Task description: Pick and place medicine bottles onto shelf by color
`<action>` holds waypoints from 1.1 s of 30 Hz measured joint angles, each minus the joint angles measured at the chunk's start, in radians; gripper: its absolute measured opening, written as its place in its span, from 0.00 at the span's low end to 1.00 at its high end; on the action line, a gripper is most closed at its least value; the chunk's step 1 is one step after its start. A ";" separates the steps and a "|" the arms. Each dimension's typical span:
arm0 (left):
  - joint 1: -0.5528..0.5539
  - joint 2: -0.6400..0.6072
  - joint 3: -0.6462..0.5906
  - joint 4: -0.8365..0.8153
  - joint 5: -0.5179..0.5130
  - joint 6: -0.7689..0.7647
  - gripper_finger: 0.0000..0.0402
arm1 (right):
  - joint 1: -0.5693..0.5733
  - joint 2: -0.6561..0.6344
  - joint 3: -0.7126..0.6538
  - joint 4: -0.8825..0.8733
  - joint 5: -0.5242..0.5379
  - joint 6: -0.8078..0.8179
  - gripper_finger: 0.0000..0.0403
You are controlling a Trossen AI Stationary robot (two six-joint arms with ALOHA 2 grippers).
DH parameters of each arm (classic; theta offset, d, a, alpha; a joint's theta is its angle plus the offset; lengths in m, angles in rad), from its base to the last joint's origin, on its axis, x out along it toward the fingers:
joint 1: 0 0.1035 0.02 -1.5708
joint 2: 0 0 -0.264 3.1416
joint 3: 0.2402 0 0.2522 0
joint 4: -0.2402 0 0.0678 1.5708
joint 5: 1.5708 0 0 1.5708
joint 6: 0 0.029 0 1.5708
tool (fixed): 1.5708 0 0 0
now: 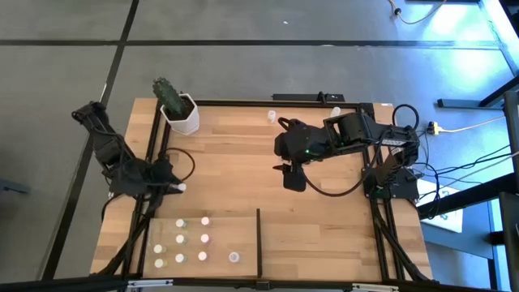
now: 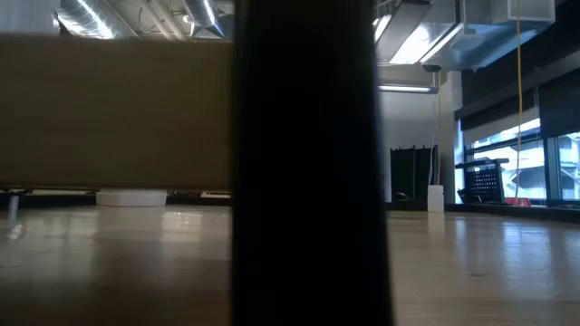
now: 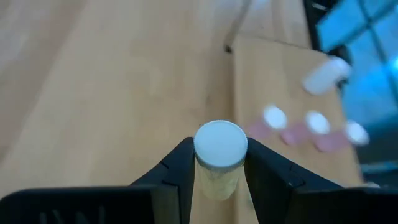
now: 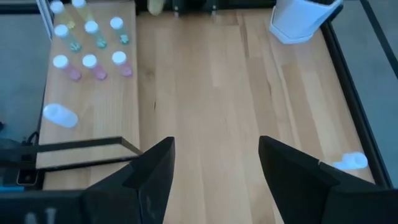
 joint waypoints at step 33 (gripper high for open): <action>-0.084 0.149 -0.185 0.110 -0.571 -0.397 0.28 | 0.000 0.000 0.000 0.015 0.001 -0.058 0.58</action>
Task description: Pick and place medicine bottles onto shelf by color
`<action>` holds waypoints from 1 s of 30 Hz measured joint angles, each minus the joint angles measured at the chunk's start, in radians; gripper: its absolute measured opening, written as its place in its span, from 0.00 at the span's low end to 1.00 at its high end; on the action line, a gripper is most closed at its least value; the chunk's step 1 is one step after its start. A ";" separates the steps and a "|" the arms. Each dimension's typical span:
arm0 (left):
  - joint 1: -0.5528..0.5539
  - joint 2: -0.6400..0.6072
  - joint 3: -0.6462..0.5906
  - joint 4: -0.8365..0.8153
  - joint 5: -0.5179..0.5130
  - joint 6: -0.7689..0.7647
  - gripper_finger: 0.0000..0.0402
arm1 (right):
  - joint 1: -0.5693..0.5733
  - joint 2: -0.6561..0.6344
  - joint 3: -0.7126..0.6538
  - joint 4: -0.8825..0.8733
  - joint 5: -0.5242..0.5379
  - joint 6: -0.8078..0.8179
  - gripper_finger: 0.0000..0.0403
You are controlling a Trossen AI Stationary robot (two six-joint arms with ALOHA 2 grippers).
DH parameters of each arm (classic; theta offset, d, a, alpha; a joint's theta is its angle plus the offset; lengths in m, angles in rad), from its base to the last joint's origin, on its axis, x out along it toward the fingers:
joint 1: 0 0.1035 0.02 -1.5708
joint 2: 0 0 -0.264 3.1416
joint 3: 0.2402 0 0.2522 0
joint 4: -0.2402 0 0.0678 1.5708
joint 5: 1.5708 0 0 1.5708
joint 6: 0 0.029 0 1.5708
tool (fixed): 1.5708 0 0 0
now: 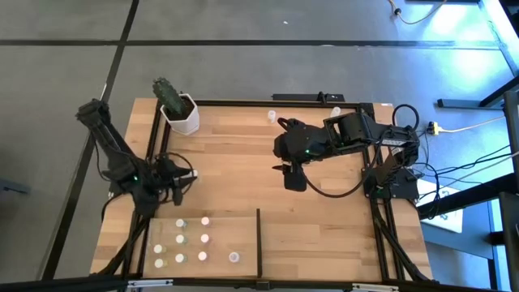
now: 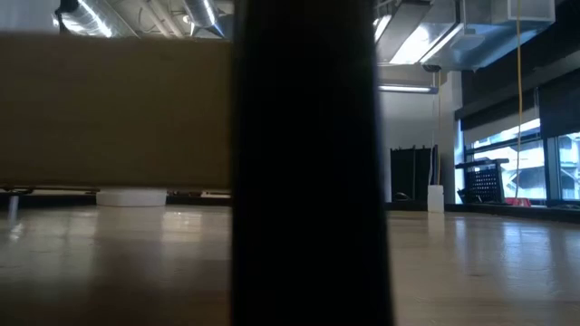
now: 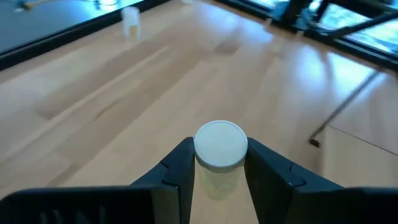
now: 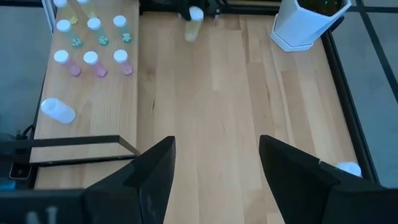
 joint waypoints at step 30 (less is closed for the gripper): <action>0.149 0.542 0.000 0.076 0.061 -0.394 0.28 | 0.000 0.000 0.000 0.012 0.000 0.004 0.58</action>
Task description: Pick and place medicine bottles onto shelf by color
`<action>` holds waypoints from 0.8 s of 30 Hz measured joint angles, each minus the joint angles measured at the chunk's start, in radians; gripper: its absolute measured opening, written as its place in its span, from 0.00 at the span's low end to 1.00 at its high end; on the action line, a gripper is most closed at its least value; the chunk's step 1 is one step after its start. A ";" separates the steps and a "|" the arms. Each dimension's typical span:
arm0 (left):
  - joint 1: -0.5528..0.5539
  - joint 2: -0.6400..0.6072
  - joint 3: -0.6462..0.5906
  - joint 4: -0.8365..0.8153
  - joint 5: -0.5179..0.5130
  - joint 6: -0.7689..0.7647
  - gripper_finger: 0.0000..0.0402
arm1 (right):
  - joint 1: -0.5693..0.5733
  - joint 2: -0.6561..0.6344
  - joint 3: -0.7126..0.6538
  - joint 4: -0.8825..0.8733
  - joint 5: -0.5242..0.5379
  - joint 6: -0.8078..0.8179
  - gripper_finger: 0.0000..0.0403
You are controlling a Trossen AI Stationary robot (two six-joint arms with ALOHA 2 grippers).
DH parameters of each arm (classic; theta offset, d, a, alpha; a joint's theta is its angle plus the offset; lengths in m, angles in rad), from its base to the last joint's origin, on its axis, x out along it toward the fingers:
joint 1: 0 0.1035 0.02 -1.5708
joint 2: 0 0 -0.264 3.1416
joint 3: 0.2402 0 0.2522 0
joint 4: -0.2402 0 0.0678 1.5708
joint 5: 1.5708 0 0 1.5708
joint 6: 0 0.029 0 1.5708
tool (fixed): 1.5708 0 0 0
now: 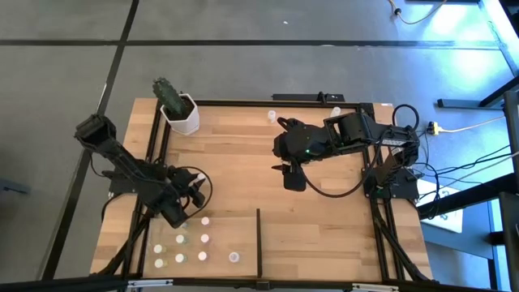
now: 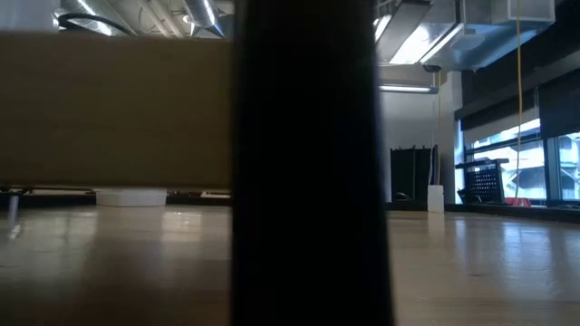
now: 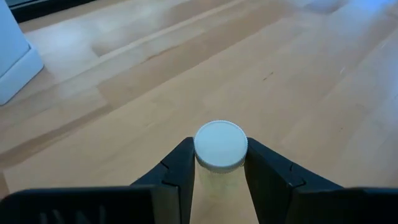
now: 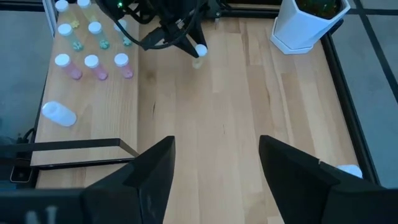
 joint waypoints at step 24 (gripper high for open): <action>0.100 0.001 0.000 0.046 0.070 0.063 0.28 | 0.000 0.000 0.000 0.004 0.000 0.000 0.58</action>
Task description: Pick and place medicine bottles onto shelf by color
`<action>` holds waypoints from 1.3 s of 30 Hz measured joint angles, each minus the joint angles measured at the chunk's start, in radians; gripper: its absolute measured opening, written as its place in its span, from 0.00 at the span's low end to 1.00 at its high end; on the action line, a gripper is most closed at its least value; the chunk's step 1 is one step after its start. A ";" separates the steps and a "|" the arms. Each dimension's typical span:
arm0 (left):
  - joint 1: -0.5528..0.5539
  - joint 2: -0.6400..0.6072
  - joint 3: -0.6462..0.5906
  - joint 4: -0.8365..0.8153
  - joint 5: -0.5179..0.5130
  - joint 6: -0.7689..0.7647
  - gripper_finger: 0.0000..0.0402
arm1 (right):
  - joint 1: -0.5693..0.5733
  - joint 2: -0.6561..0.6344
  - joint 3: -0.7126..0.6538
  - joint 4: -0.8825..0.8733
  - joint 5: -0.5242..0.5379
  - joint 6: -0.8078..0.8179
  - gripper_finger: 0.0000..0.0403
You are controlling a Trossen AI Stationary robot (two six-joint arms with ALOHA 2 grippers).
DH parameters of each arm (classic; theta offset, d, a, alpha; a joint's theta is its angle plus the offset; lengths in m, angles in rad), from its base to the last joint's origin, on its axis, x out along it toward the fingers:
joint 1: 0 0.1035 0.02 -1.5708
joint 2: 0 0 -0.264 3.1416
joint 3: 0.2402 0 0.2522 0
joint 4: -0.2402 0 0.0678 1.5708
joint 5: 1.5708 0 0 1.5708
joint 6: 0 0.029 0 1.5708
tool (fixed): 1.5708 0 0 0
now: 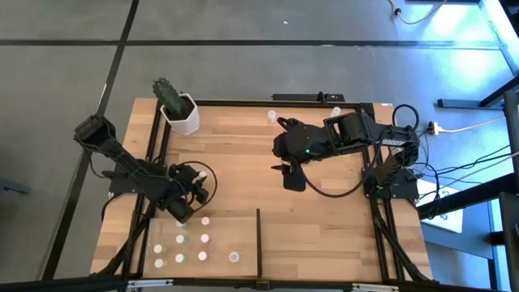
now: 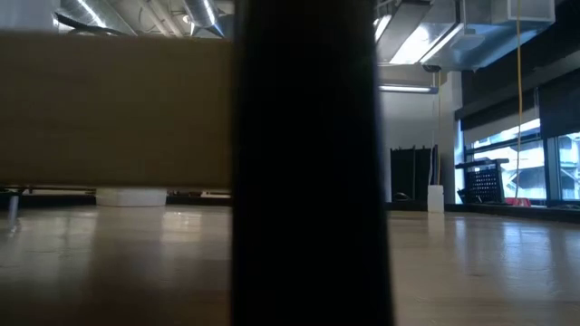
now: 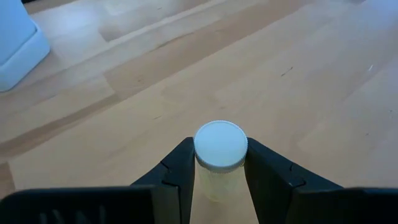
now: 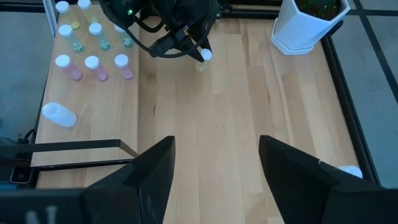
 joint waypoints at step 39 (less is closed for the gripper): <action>0.040 -0.001 -0.107 0.129 -0.006 -0.027 0.28 | 0.000 0.000 0.000 0.000 0.000 0.000 0.58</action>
